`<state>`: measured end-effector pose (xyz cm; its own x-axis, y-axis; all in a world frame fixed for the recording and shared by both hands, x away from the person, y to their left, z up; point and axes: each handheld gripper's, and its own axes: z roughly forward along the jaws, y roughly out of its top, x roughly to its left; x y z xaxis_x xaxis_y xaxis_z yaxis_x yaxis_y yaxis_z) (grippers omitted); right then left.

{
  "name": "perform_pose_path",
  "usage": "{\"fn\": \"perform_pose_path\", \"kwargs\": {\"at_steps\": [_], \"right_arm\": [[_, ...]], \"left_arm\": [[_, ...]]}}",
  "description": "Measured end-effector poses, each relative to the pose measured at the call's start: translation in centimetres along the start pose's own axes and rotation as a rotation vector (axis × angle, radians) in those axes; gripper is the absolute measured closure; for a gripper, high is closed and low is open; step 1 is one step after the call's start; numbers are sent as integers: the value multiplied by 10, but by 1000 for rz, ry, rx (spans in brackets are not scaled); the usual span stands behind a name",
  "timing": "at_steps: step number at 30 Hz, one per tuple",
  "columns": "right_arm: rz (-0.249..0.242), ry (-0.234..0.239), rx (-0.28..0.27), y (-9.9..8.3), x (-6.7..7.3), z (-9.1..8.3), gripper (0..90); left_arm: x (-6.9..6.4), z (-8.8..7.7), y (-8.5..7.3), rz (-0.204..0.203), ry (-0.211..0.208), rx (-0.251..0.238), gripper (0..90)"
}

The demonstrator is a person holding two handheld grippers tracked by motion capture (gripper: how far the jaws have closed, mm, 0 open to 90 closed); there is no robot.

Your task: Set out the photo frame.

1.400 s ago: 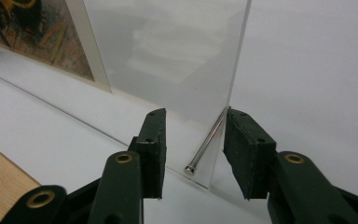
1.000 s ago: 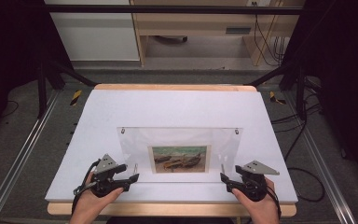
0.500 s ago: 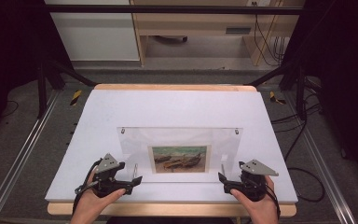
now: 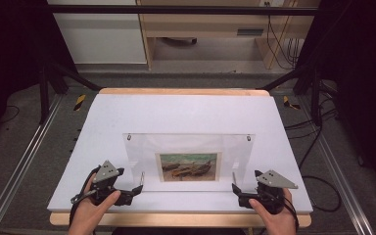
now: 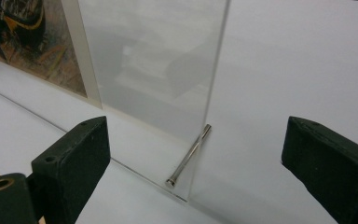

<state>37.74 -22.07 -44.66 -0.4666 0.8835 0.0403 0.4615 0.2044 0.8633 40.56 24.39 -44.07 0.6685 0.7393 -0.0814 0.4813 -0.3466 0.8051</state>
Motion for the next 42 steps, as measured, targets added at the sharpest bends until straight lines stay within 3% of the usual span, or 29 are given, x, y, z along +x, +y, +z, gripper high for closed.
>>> {"fn": "perform_pose_path", "kwargs": {"at_steps": [8,21,25,29,42], "right_arm": [[15,-33,-1,-9,-11,-17,88],[83,-91,4,-19,-33,-33,103],[95,-117,9,-19,-36,-33,114],[43,-199,59,-19,-36,-31,117],[55,-244,98,-19,-47,-17,140]], "left_arm": [[12,-13,-4,-23,5,-25,55],[26,-24,-9,12,90,-20,53],[30,-26,-11,11,118,-22,58],[33,-27,-11,23,169,-24,63],[42,-20,-15,40,225,13,89]]}}
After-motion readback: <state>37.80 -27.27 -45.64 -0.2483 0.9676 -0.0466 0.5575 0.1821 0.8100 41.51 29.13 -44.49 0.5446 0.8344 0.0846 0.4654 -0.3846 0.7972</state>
